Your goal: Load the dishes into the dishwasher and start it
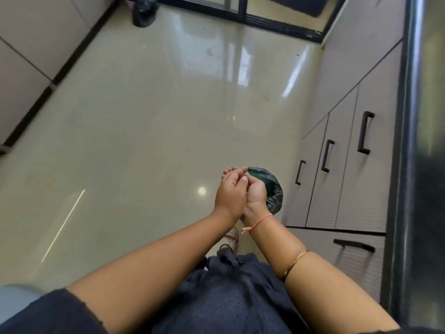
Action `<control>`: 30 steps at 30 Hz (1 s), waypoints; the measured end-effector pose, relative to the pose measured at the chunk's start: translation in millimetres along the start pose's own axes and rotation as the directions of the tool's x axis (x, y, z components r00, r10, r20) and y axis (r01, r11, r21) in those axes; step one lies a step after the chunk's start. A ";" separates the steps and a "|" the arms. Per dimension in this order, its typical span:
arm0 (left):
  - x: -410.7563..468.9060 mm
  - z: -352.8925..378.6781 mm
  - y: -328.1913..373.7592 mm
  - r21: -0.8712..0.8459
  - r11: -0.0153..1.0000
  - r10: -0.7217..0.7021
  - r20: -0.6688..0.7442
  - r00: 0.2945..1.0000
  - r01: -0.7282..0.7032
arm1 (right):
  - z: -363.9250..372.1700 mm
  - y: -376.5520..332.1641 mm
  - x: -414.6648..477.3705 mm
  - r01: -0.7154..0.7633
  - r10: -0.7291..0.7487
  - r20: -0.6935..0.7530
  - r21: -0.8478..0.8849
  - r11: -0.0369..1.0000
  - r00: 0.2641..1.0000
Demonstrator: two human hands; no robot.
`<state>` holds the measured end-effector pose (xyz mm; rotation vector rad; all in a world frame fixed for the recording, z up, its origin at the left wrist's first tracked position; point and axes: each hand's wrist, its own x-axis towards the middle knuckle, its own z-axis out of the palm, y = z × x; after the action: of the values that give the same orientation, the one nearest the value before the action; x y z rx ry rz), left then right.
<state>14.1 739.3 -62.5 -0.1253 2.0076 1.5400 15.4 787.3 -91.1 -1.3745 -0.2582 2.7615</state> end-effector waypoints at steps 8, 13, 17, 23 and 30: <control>58.1 51.1 -18.0 -0.121 0.941 -0.297 0.158 0.941 0.317 | -51.4 -46.6 62.1 0.144 -0.089 -0.264 0.196 0.970 0.960; 92.3 70.2 -39.2 -0.034 0.909 -0.393 0.264 0.881 0.415 | -71.1 -59.6 93.9 0.238 -0.134 -0.402 0.219 0.946 0.906; 122.8 69.6 -49.3 0.055 0.919 -0.393 0.213 0.895 0.390 | -84.8 -71.2 120.8 0.293 -0.179 -0.470 0.183 0.938 0.864; 144.8 49.6 -59.0 0.068 0.912 -0.410 0.192 0.892 0.405 | -96.5 -84.1 131.2 0.232 -0.157 -0.523 0.080 0.969 0.838; 135.6 38.2 -53.6 0.067 0.908 -0.418 0.199 0.887 0.413 | -83.8 -74.9 115.8 0.233 -0.234 -0.562 -0.075 0.970 0.793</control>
<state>-58.9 794.1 -182.4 -0.3476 1.6955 1.2011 9.6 885.1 -219.3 -1.9327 -0.3659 2.0323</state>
